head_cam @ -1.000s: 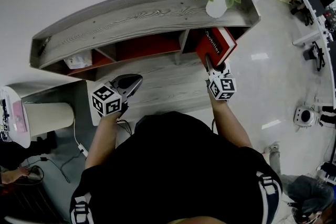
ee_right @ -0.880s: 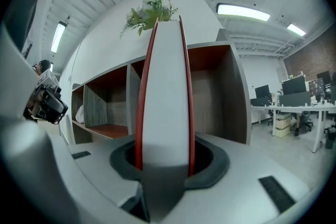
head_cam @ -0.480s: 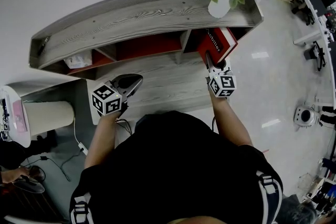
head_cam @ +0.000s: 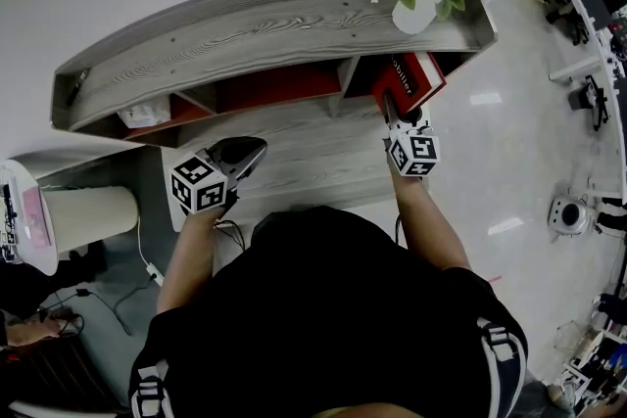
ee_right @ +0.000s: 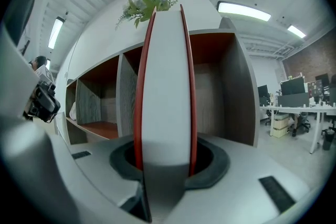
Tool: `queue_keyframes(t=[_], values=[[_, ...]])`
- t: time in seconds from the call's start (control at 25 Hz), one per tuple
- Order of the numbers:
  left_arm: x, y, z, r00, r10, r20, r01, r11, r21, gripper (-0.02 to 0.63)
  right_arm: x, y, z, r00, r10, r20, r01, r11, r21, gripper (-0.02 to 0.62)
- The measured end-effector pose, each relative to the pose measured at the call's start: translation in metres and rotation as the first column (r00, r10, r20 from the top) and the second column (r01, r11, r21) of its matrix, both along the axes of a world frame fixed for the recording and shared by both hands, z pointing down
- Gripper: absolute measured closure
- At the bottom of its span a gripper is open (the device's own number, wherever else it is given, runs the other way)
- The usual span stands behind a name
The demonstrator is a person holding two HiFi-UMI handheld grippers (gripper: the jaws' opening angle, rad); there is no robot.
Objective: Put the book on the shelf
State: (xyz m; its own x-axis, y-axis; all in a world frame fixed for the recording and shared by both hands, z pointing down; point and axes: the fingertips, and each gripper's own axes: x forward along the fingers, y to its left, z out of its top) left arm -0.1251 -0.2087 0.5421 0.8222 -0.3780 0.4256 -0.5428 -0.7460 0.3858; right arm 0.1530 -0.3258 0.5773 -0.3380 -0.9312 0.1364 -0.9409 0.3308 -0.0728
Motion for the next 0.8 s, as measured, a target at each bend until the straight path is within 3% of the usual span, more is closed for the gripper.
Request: queue_keyframes(t=[0.8], values=[[-0.013, -0.007, 0.012, 1.0, -0.018, 0.007, 0.018, 0.999, -0.031, 0.586, -0.003, -0.026, 0.009, 0.999, 0.042, 0.004, -0.042, 0.999, -0.007, 0.434]])
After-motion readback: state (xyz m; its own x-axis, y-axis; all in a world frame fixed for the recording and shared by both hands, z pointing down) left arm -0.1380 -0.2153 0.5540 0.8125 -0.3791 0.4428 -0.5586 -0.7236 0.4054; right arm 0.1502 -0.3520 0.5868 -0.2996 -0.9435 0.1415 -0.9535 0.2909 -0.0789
